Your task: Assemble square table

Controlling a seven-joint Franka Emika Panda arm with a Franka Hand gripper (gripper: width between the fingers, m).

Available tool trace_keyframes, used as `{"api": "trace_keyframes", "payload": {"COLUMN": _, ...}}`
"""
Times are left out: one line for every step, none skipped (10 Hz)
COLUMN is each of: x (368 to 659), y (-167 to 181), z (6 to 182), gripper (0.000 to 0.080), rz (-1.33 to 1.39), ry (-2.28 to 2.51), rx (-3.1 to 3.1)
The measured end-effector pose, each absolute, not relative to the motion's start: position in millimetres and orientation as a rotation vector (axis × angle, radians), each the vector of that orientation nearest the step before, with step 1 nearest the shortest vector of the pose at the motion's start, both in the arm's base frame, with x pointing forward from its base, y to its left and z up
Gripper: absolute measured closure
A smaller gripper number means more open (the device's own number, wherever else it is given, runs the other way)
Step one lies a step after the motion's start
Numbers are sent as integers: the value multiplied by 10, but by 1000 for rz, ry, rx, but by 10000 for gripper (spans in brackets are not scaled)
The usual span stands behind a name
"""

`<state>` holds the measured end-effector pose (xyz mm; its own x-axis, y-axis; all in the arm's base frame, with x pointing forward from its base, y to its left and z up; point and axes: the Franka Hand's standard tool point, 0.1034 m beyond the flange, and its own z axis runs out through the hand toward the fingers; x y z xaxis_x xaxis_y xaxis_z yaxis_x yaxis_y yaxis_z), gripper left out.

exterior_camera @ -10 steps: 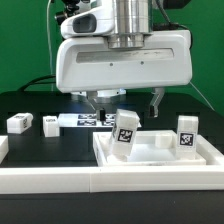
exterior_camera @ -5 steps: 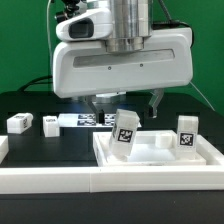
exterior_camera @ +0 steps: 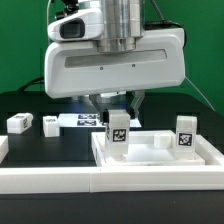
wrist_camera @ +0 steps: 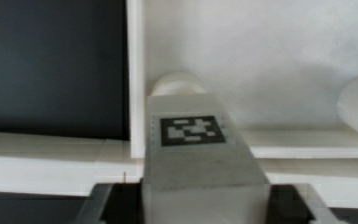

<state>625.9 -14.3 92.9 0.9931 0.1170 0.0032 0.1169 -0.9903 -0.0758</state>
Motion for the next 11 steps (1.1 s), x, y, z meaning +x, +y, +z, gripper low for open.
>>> {"api": "trace_keyframes", "payload": {"x": 6260, "y": -141, "z": 929, "gripper": 509, "rz": 3, "ry": -160, "rx": -3061}}
{"api": "trace_keyframes", "payload": {"x": 6260, "y": -141, "z": 929, "gripper": 509, "rz": 3, "ry": -150, "rx": -3062}}
{"api": "trace_keyframes", "payload": {"x": 6260, "y": -141, "z": 929, "gripper": 509, "rz": 3, "ry": -142, "rx": -3062}}
{"api": "trace_keyframes", "payload": {"x": 6260, "y": -136, "z": 928, "gripper": 509, "rz": 7, "ry": -35, "rx": -3063}}
{"api": "trace_keyframes", "payload": {"x": 6259, "y": -133, "z": 927, "gripper": 509, "rz": 11, "ry": 65, "rx": -3063}}
{"api": "trace_keyframes", "payload": {"x": 6259, "y": -132, "z": 927, "gripper": 509, "rz": 13, "ry": 108, "rx": -3062}}
{"api": "trace_keyframes", "payload": {"x": 6259, "y": -127, "z": 926, "gripper": 509, "rz": 18, "ry": 235, "rx": -3054}}
{"api": "trace_keyframes", "payload": {"x": 6259, "y": -122, "z": 926, "gripper": 509, "rz": 22, "ry": 325, "rx": -3046}}
{"api": "trace_keyframes", "payload": {"x": 6259, "y": -119, "z": 926, "gripper": 509, "rz": 24, "ry": 378, "rx": -3040}}
{"api": "trace_keyframes", "payload": {"x": 6251, "y": -94, "z": 919, "gripper": 509, "rz": 34, "ry": 595, "rx": -3002}}
{"api": "trace_keyframes", "payload": {"x": 6249, "y": -73, "z": 916, "gripper": 509, "rz": 42, "ry": 732, "rx": -2966}}
